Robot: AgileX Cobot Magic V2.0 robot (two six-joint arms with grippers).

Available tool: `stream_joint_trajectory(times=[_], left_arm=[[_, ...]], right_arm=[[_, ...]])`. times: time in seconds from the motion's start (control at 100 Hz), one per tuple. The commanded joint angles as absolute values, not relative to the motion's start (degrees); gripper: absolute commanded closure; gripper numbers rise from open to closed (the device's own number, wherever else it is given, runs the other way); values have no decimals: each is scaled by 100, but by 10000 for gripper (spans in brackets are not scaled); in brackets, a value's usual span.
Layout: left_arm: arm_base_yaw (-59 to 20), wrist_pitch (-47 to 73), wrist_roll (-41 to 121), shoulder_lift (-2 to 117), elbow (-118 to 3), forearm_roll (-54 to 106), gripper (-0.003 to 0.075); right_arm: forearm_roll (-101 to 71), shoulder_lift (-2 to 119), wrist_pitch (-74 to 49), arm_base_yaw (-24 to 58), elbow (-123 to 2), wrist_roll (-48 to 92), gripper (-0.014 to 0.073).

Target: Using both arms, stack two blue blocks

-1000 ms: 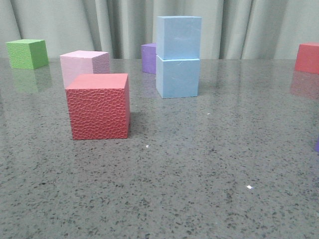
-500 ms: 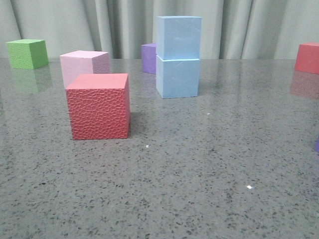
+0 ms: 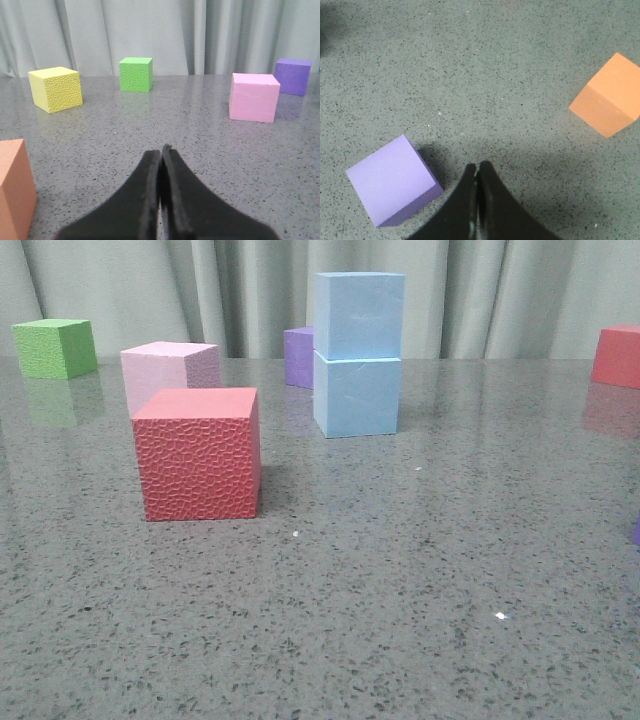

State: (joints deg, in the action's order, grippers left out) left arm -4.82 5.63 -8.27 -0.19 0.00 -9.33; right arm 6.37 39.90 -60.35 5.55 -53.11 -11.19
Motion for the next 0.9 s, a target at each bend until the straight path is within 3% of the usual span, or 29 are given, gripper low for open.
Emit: stream_joint_trajectory(times=[0.0,0.89], left_arm=[[-474,65,-879,-203,178,-895,739],[-474,-55,-879,-203,231,-1048,739]], right_arm=[[704,3989,-5732,532,-5433,-1062,716],[704,3989,-5732,532,-5433,-1062,716]])
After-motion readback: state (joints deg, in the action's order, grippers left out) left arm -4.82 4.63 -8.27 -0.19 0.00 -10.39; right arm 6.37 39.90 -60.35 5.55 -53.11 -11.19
